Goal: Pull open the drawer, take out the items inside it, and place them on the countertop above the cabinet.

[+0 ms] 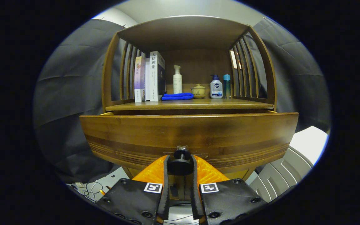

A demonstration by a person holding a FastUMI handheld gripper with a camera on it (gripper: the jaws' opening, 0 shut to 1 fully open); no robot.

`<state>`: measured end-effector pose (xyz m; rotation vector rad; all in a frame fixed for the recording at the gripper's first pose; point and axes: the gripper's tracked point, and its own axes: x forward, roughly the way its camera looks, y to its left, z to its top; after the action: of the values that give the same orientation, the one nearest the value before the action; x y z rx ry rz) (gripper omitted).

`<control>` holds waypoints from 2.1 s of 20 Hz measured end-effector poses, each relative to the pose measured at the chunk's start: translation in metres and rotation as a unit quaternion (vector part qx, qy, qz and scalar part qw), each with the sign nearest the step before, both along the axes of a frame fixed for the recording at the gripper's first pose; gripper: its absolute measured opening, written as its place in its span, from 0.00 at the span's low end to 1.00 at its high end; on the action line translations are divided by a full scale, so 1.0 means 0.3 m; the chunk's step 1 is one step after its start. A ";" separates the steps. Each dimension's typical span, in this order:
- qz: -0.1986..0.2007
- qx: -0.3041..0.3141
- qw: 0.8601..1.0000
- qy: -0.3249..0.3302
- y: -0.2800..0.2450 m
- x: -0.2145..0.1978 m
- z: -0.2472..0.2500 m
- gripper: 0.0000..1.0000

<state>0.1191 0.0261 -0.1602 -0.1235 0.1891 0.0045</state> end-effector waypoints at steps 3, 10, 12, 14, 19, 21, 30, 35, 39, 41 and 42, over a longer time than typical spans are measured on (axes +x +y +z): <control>0.010 -0.001 1.000 -0.002 0.003 -0.071 -0.013 0.30; 0.022 -0.006 1.000 0.002 0.013 -0.148 -0.026 0.30; 0.029 -0.013 0.999 0.005 0.018 -0.163 -0.026 0.30; 0.040 -0.010 0.999 0.007 0.020 -0.165 -0.024 0.34; 0.065 -0.012 0.997 -0.044 0.042 -0.193 0.107 0.57; 0.081 -0.018 0.993 -0.081 0.065 -0.194 0.210 0.67; 0.104 0.015 0.991 -0.078 0.069 -0.064 0.501 0.91; 0.098 0.014 0.995 0.012 0.066 0.070 0.493 0.94; 0.083 0.024 0.991 0.104 0.042 0.173 0.389 0.94; 0.080 0.017 0.986 0.142 0.028 0.211 0.345 0.94; 0.076 0.005 0.984 0.159 0.010 0.233 0.322 0.94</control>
<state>0.1890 0.0292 -0.0634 -0.1258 0.4981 0.1779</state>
